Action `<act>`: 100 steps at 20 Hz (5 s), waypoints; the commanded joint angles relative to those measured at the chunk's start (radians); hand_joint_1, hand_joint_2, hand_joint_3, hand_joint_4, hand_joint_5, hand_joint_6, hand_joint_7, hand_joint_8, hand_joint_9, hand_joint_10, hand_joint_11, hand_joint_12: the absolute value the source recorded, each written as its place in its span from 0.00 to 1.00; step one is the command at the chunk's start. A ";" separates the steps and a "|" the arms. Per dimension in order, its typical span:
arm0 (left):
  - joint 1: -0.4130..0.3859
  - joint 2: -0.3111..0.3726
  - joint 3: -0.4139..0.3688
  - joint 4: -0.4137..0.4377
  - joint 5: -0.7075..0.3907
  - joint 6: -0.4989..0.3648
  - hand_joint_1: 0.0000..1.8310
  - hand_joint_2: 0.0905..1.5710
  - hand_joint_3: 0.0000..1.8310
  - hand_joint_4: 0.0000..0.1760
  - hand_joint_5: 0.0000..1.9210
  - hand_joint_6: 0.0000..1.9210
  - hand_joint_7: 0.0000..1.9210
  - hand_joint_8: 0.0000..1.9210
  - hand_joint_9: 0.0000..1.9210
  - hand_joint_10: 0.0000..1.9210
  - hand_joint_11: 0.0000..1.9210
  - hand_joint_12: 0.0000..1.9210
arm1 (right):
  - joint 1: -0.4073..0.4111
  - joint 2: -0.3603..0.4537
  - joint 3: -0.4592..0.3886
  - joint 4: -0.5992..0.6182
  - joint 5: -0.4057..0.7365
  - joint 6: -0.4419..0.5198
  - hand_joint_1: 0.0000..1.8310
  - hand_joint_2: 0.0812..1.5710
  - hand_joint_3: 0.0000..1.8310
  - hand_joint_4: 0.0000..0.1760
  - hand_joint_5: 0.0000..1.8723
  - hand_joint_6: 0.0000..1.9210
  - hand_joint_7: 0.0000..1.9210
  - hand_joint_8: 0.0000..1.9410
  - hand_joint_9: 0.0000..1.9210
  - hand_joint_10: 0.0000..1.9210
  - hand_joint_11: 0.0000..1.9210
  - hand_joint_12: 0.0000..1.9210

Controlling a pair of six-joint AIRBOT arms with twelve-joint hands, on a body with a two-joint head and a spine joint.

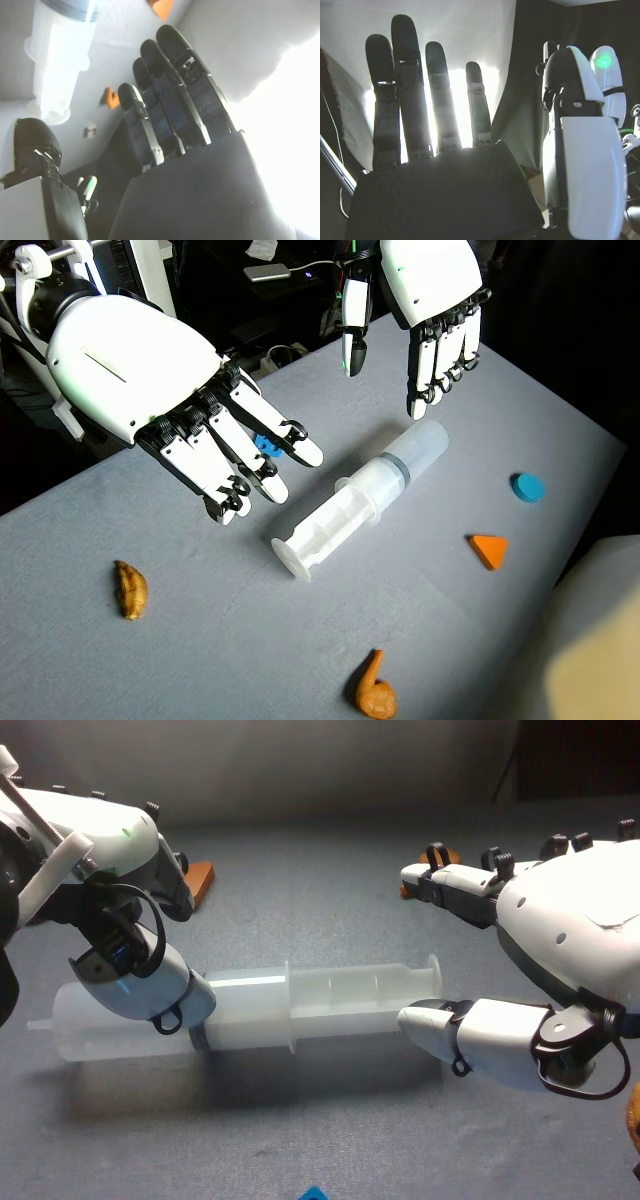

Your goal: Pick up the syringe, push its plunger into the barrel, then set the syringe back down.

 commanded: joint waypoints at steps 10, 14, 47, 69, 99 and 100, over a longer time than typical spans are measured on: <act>-0.024 0.003 -0.007 0.076 -0.007 -0.001 0.00 0.66 0.00 0.49 0.08 0.00 0.08 0.00 0.06 0.00 0.00 0.25 | 0.014 0.002 -0.007 -0.093 0.029 0.001 0.00 0.55 0.01 0.35 0.06 0.00 0.09 0.00 0.07 0.00 0.00 0.41; -0.023 0.003 -0.008 0.048 -0.001 -0.005 0.00 0.66 0.00 0.50 0.07 0.00 0.07 0.00 0.05 0.00 0.00 0.23 | 0.013 0.002 -0.007 -0.093 0.029 0.001 0.00 0.55 0.00 0.35 0.07 0.00 0.08 0.00 0.07 0.00 0.00 0.39; 0.364 -0.234 0.149 0.383 -0.032 -0.401 0.40 0.55 0.00 0.41 0.01 0.00 0.00 0.00 0.01 0.00 0.00 0.13 | -0.093 -0.026 0.119 -0.370 -0.144 0.310 0.01 0.55 0.00 0.36 0.07 0.00 0.09 0.00 0.08 0.00 0.00 0.39; 0.501 -0.353 0.315 0.425 -0.050 -0.491 0.36 0.56 0.00 0.44 0.00 0.00 0.00 0.00 0.00 0.00 0.00 0.13 | -0.080 -0.034 0.106 -0.370 -0.116 0.309 0.00 0.56 0.00 0.37 0.04 0.00 0.08 0.00 0.06 0.00 0.00 0.36; 0.609 -0.462 0.419 0.524 -0.080 -0.561 0.39 0.56 0.00 0.41 0.00 0.00 0.00 0.00 0.00 0.00 0.00 0.10 | -0.081 -0.038 0.105 -0.370 -0.108 0.314 0.00 0.57 0.00 0.36 0.07 0.00 0.09 0.00 0.07 0.00 0.00 0.36; 0.609 -0.464 0.422 0.525 -0.086 -0.561 0.39 0.56 0.00 0.39 0.00 0.00 0.00 0.00 0.00 0.00 0.00 0.10 | -0.082 -0.038 0.104 -0.370 -0.107 0.314 0.00 0.57 0.00 0.36 0.07 0.00 0.09 0.00 0.07 0.00 0.00 0.36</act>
